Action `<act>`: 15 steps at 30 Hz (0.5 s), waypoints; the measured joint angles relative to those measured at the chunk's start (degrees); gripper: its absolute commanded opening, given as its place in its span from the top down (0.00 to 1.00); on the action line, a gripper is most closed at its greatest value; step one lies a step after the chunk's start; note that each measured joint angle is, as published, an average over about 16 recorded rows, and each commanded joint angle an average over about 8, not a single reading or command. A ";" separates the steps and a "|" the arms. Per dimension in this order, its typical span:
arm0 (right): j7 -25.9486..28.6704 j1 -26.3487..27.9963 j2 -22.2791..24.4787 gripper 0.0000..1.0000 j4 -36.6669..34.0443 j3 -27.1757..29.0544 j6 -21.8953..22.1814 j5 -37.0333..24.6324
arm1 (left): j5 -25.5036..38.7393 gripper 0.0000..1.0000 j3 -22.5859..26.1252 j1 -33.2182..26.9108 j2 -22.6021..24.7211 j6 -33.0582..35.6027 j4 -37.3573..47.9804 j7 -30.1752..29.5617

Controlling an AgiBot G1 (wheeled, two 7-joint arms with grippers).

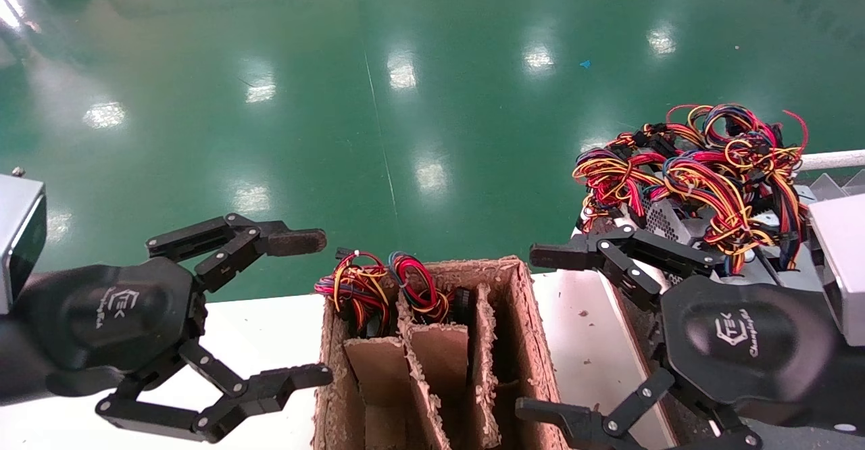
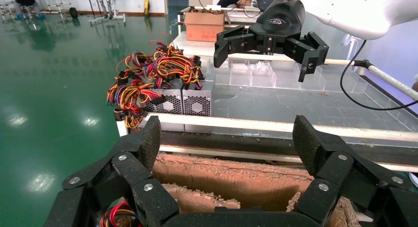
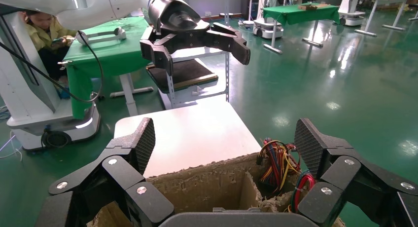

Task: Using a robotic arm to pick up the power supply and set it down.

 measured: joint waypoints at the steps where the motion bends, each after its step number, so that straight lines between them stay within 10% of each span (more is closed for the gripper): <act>1: 0.00 0.00 0.00 0.00 0.00 0.00 0.00 0.00 | 0.00 1.00 0.00 0.00 0.00 0.00 0.00 0.00; 15: 0.00 0.00 0.00 0.00 0.00 0.00 0.00 0.00 | 0.00 1.00 0.00 0.00 0.00 0.00 0.00 0.00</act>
